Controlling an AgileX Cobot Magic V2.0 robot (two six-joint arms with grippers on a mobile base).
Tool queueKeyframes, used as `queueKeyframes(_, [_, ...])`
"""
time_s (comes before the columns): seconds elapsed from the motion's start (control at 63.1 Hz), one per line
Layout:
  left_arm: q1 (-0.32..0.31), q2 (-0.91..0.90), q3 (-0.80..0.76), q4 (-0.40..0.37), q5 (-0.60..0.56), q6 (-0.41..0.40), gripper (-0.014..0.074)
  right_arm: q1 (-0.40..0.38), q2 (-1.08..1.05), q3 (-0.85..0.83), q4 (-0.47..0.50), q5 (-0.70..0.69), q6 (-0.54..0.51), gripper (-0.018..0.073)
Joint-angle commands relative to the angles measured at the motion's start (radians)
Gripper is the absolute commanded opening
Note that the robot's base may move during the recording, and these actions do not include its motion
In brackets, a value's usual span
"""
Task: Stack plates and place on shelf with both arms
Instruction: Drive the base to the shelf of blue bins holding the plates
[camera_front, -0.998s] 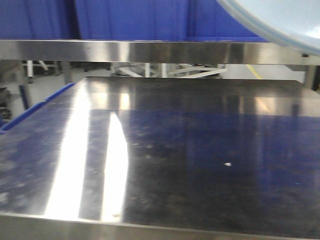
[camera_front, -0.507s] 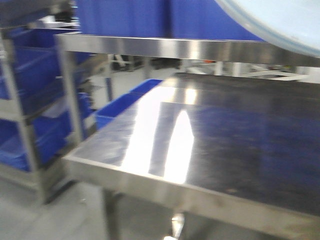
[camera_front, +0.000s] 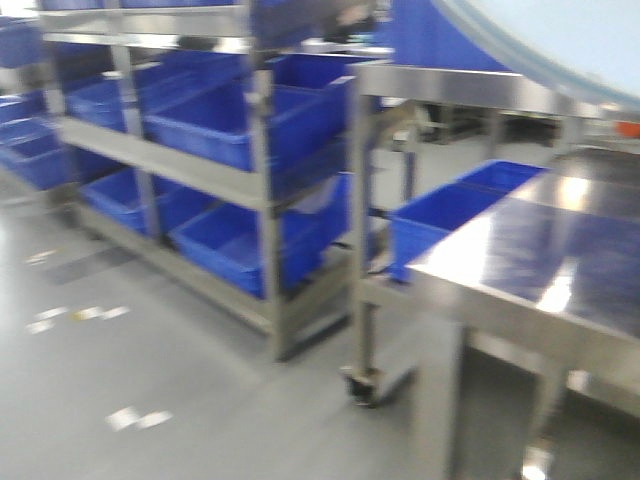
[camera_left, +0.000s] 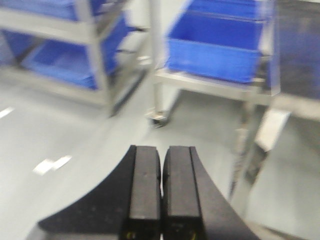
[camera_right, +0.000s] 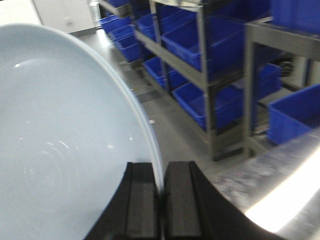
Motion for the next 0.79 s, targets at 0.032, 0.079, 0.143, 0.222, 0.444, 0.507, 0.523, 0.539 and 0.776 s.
queueKeyframes(0.032, [-0.006, 0.005, -0.029, 0.004, -0.080, -0.009, 0.0084, -0.006, 0.005, -0.030, 0.020, -0.099, -0.002, 0.0056])
queueKeyframes(0.079, [-0.006, 0.005, -0.029, 0.004, -0.080, -0.009, 0.0084, -0.006, 0.005, -0.030, 0.020, -0.099, -0.002, 0.0056])
queueKeyframes(0.143, [-0.006, 0.005, -0.029, 0.004, -0.080, -0.009, 0.0084, -0.006, 0.005, -0.030, 0.020, -0.099, -0.002, 0.0056])
queueKeyframes(0.222, [-0.006, 0.005, -0.029, 0.004, -0.080, -0.009, 0.0084, -0.006, 0.005, -0.030, 0.020, -0.099, -0.002, 0.0056])
queueKeyframes(0.444, [-0.006, 0.005, -0.029, 0.004, -0.080, -0.009, 0.0084, -0.006, 0.005, -0.030, 0.020, -0.099, -0.002, 0.0056])
queueKeyframes(0.507, [-0.006, 0.005, -0.029, 0.004, -0.080, -0.009, 0.0084, -0.006, 0.005, -0.030, 0.020, -0.099, -0.002, 0.0056])
queueKeyframes(0.523, [-0.006, 0.005, -0.029, 0.004, -0.080, -0.009, 0.0084, -0.006, 0.005, -0.030, 0.020, -0.099, -0.002, 0.0056])
queueKeyframes(0.539, [-0.006, 0.005, -0.029, 0.004, -0.080, -0.009, 0.0084, -0.006, 0.005, -0.030, 0.020, -0.099, -0.002, 0.0056])
queueKeyframes(0.776, [-0.006, 0.005, -0.029, 0.004, -0.080, -0.009, 0.0084, -0.006, 0.005, -0.030, 0.020, -0.099, -0.002, 0.0056])
